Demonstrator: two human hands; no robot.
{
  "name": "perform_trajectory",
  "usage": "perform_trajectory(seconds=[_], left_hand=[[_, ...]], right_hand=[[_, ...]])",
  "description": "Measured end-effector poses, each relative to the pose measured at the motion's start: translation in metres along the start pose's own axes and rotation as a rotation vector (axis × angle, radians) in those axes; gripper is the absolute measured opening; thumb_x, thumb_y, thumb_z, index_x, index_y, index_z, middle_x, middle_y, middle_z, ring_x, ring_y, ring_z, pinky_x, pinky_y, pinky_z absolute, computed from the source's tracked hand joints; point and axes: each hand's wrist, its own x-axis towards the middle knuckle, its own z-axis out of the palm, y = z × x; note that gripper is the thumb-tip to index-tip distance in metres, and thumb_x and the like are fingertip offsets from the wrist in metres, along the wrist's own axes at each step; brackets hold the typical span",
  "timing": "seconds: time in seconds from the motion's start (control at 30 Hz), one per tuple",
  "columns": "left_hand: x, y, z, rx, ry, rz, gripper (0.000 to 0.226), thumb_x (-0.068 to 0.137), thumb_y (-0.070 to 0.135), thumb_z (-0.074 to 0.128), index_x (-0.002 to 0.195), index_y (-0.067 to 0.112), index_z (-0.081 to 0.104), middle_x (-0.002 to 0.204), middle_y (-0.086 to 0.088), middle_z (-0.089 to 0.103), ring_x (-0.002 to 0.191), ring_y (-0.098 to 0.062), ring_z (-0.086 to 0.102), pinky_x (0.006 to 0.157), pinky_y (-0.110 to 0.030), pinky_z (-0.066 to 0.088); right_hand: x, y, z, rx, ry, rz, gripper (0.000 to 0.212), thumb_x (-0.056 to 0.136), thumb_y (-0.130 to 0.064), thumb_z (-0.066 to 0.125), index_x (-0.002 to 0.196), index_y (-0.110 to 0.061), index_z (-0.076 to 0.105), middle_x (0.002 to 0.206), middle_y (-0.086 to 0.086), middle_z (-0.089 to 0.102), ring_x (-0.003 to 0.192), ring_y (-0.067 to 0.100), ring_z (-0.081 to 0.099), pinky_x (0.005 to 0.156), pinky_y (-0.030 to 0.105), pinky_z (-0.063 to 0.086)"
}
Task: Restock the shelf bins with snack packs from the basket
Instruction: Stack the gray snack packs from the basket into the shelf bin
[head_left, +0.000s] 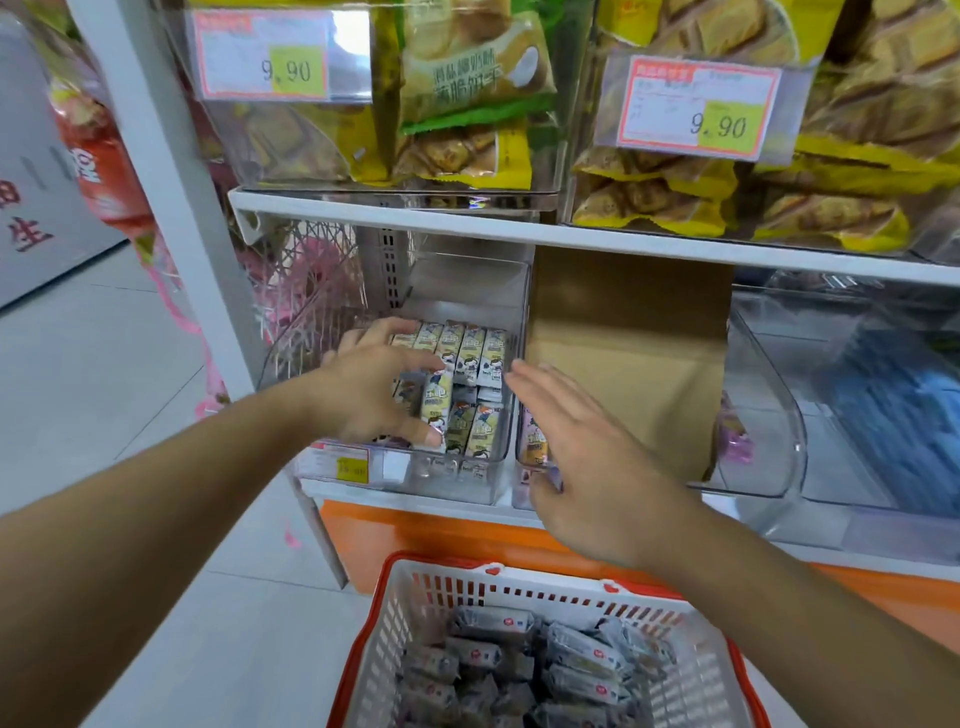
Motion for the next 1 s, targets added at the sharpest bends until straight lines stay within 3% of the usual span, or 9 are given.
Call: perform_trajectory(seconds=[0.2,0.5,0.6,0.7,0.77,0.83,0.93,1.0], left_hand=[[0.012,-0.005,0.011,0.126,-0.094,0.015,0.088,0.073,0.063,0.083,0.150,0.056,0.039,0.166,0.017,-0.002,0.153,-0.030,-0.002,0.120,-0.065,0.008],[0.010,-0.001,0.008,0.140,-0.147,-0.033,0.090,0.081,0.060,0.078,0.156,0.051,0.030,0.168,0.016,-0.010,0.155,-0.031,-0.008,0.122,-0.062,0.005],[-0.005,0.001,0.005,0.022,-0.099,-0.016,0.084,0.084,0.052,0.078,0.155,0.049,0.034,0.168,0.017,-0.001,0.155,-0.029,-0.001,0.124,-0.062,0.010],[-0.033,0.013,0.008,-0.159,0.151,0.048,0.056,0.093,0.037,0.072,0.145,0.045,0.051,0.161,0.013,0.027,0.149,-0.024,0.020,0.123,-0.055,0.021],[-0.060,0.025,0.019,-0.301,0.381,0.123,0.040,0.095,0.022,0.070,0.131,0.037,0.063,0.143,0.015,0.048,0.137,-0.013,0.039,0.117,-0.039,0.032],[-0.090,0.038,0.036,-0.427,0.503,0.147,0.033,0.093,0.011,0.068,0.118,0.032,0.069,0.126,0.017,0.057,0.120,-0.001,0.051,0.103,-0.022,0.040],[-0.118,0.045,0.074,-0.455,0.449,0.088,0.031,0.089,0.004,0.065,0.109,0.027,0.071,0.114,0.015,0.060,0.105,0.006,0.054,0.086,-0.005,0.040],[-0.132,0.038,0.110,-0.404,0.371,0.052,0.032,0.088,0.009,0.064,0.116,0.025,0.069,0.119,0.009,0.060,0.109,0.000,0.055,0.095,-0.014,0.043]], right_hand=[[0.000,0.000,0.000,0.019,0.014,-0.011,0.088,0.094,-0.015,0.057,0.168,-0.028,0.012,0.173,-0.020,0.001,0.156,-0.005,-0.009,0.118,0.007,-0.006],[-0.002,0.000,0.001,0.012,0.006,-0.005,0.088,0.096,-0.019,0.059,0.168,-0.029,0.009,0.172,-0.023,-0.002,0.155,-0.007,-0.007,0.118,0.006,-0.004],[-0.004,0.001,0.002,-0.015,0.003,-0.020,0.089,0.098,-0.022,0.060,0.168,-0.030,0.005,0.173,-0.023,-0.004,0.156,-0.004,-0.010,0.120,0.009,-0.005],[-0.010,-0.001,0.000,-0.036,0.028,-0.036,0.089,0.097,-0.022,0.060,0.168,-0.029,0.008,0.173,-0.019,0.002,0.156,-0.001,-0.006,0.114,0.004,-0.010],[-0.017,-0.006,-0.002,-0.020,0.084,-0.058,0.084,0.092,-0.019,0.062,0.166,-0.025,0.022,0.172,-0.014,0.016,0.157,0.005,0.006,0.118,0.007,-0.001],[-0.028,-0.014,-0.003,0.034,0.146,-0.076,0.074,0.090,-0.017,0.063,0.159,-0.022,0.037,0.164,-0.009,0.032,0.152,0.012,0.025,0.121,0.016,0.018],[-0.049,-0.021,0.006,0.110,0.124,-0.057,0.063,0.094,-0.019,0.062,0.154,-0.020,0.043,0.149,-0.002,0.045,0.139,0.019,0.043,0.112,0.034,0.041],[-0.068,-0.022,0.021,0.132,0.009,0.006,0.061,0.097,-0.024,0.060,0.155,-0.020,0.041,0.148,0.000,0.046,0.137,0.021,0.046,0.109,0.042,0.045]])
